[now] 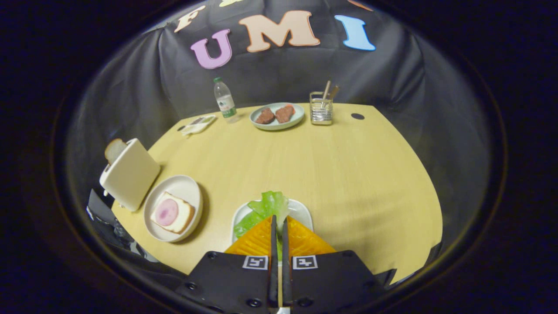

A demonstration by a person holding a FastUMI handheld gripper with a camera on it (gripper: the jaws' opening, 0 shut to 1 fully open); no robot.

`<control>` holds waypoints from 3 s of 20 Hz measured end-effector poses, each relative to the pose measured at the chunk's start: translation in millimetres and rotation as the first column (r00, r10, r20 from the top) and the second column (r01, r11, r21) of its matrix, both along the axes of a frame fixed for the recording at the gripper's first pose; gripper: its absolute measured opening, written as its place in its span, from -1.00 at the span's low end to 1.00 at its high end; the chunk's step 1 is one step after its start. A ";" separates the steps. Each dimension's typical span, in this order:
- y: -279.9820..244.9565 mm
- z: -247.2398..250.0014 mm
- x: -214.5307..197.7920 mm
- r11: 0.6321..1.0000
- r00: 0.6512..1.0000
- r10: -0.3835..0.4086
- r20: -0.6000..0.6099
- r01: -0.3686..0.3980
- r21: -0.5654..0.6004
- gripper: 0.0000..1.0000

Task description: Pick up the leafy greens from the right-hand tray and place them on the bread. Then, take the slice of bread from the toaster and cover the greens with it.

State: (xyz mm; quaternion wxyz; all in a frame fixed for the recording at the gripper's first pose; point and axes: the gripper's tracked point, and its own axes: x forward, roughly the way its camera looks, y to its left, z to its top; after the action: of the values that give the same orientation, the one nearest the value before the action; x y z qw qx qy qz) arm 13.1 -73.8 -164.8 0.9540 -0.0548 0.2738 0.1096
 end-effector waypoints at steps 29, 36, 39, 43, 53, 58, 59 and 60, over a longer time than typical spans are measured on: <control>221.3 -83.1 -34.0 0.993 0.977 0.109 -0.182 -0.099 0.064 -0.87; 198.6 -102.7 -29.5 0.992 0.981 0.058 -0.185 -0.078 -0.100 -0.73; 186.3 -100.3 -26.6 0.990 0.985 0.022 -0.174 -0.045 -0.132 -0.46; 171.4 -88.2 -24.3 0.980 0.992 -0.007 -0.128 -0.019 -0.200 0.39; 259.0 -14.8 -45.7 0.982 0.987 0.155 -0.039 -0.158 -0.099 1.00; 335.4 5.8 -52.6 0.965 0.965 0.261 0.004 -0.261 -0.012 0.99; 353.3 12.4 -55.8 0.958 0.958 0.287 0.021 -0.287 0.006 0.98; 372.1 19.3 -58.7 0.949 0.949 0.313 0.040 -0.314 0.022 0.98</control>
State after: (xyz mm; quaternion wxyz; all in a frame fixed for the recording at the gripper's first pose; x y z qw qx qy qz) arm -45.6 298.3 -145.5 0.9298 -0.0861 0.2429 0.2627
